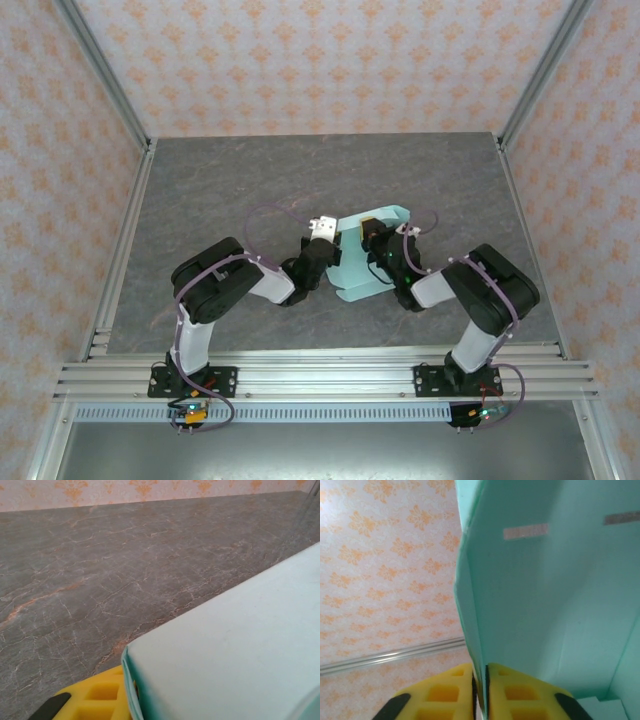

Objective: Fold the paper box

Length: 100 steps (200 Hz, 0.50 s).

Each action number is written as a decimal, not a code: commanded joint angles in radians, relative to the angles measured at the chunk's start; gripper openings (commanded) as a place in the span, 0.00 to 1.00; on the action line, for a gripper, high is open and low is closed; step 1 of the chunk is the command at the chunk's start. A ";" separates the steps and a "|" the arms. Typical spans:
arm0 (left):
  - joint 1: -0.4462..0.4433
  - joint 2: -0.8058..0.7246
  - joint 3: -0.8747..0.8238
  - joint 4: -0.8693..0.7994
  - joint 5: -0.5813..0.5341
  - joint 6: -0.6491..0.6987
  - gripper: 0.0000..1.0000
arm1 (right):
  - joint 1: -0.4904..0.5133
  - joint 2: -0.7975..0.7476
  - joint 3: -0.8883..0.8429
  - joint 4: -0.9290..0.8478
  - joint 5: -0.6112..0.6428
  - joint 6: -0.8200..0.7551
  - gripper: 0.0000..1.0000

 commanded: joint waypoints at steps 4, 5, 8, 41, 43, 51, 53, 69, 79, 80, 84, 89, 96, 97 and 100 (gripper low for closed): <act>0.004 0.016 0.002 0.028 -0.036 -0.005 0.17 | 0.015 -0.079 -0.029 -0.049 0.034 -0.008 0.27; 0.005 0.016 0.001 0.028 -0.036 -0.004 0.17 | 0.015 -0.083 -0.029 -0.053 0.034 -0.008 0.28; 0.006 0.016 0.001 0.030 -0.033 -0.001 0.17 | 0.015 -0.095 -0.030 -0.064 0.034 -0.012 0.30; 0.006 0.006 -0.003 0.026 -0.007 0.056 0.16 | 0.016 -0.319 -0.009 -0.463 -0.011 -0.113 0.49; 0.006 0.003 -0.003 0.026 -0.006 0.059 0.16 | 0.015 -0.342 -0.005 -0.502 -0.012 -0.124 0.50; 0.007 0.002 -0.003 0.029 -0.006 0.073 0.16 | 0.015 -0.415 0.007 -0.633 -0.011 -0.172 0.52; 0.007 0.001 -0.003 0.029 -0.005 0.079 0.16 | 0.015 -0.435 0.009 -0.659 -0.010 -0.190 0.52; 0.007 -0.003 -0.003 0.033 0.018 0.115 0.16 | 0.015 -0.593 0.026 -0.881 0.006 -0.333 0.53; 0.008 -0.004 -0.003 0.030 0.039 0.126 0.17 | 0.015 -0.680 0.058 -1.050 0.037 -0.412 0.57; 0.008 -0.005 -0.003 0.029 0.044 0.128 0.17 | 0.015 -0.688 0.062 -1.063 0.039 -0.420 0.57; 0.010 -0.005 -0.003 0.029 0.067 0.136 0.17 | 0.013 -0.711 0.077 -1.112 0.043 -0.456 0.58; 0.014 -0.005 -0.002 0.030 0.103 0.152 0.17 | 0.004 -0.736 0.102 -1.178 0.037 -0.512 0.58; 0.017 -0.005 -0.002 0.025 0.158 0.173 0.17 | -0.012 -0.754 0.151 -1.274 0.030 -0.587 0.59; 0.017 -0.005 -0.001 0.025 0.166 0.178 0.17 | -0.013 -0.756 0.158 -1.285 0.028 -0.597 0.59; 0.017 -0.004 0.001 0.022 0.186 0.188 0.17 | -0.023 -0.758 0.179 -1.321 0.020 -0.629 0.59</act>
